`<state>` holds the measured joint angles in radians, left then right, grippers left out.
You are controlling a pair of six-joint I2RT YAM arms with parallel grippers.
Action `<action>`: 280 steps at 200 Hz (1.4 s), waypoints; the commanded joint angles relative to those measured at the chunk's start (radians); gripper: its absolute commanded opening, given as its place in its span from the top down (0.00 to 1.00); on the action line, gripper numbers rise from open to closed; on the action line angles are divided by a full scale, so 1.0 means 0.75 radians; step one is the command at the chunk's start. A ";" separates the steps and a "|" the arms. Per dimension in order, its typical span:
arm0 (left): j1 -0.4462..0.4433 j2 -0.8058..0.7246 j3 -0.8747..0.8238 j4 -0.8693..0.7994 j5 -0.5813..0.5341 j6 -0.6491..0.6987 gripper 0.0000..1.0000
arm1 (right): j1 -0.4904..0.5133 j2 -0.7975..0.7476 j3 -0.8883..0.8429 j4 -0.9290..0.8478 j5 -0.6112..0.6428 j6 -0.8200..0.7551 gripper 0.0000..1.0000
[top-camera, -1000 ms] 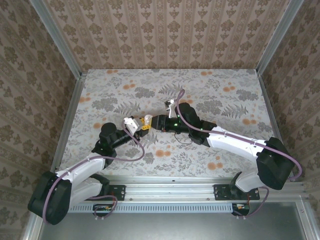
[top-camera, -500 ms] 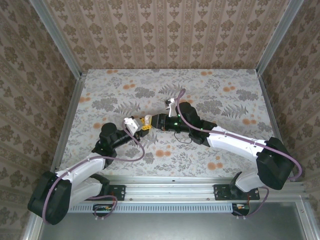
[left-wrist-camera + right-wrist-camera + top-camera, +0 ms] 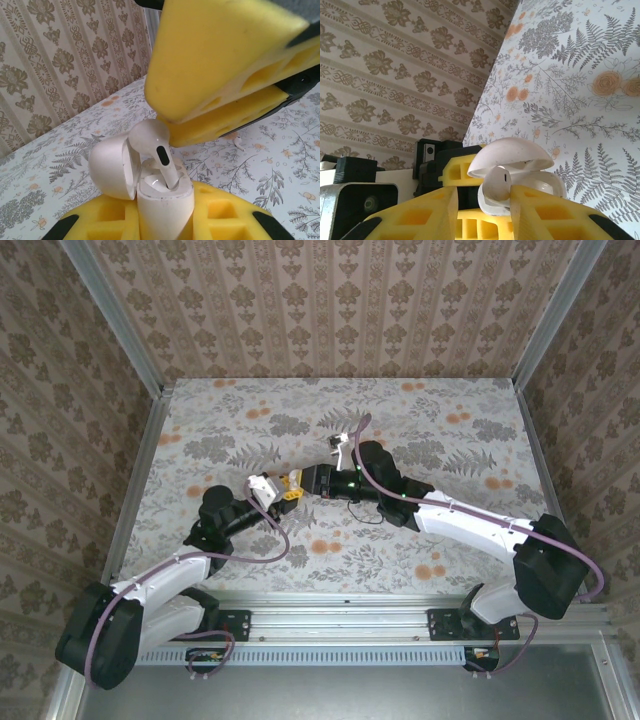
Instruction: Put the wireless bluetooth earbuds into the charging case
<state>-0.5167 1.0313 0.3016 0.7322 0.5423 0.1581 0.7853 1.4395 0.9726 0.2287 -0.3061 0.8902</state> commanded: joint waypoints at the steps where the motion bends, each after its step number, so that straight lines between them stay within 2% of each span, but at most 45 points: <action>1: -0.011 -0.009 0.026 -0.010 0.020 -0.004 0.91 | -0.003 0.020 0.044 0.018 -0.041 -0.020 0.65; 150: -0.011 -0.007 0.042 -0.038 0.014 0.004 0.92 | -0.008 -0.029 0.096 -0.251 0.053 -0.126 0.57; 280: -0.011 -0.009 0.052 -0.037 0.021 0.002 0.91 | -0.009 0.008 0.092 -0.146 -0.009 -0.085 0.63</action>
<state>-0.5167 1.0313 0.3027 0.6983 0.5426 0.1581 0.7834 1.4422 1.0142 0.0780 -0.2939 0.8150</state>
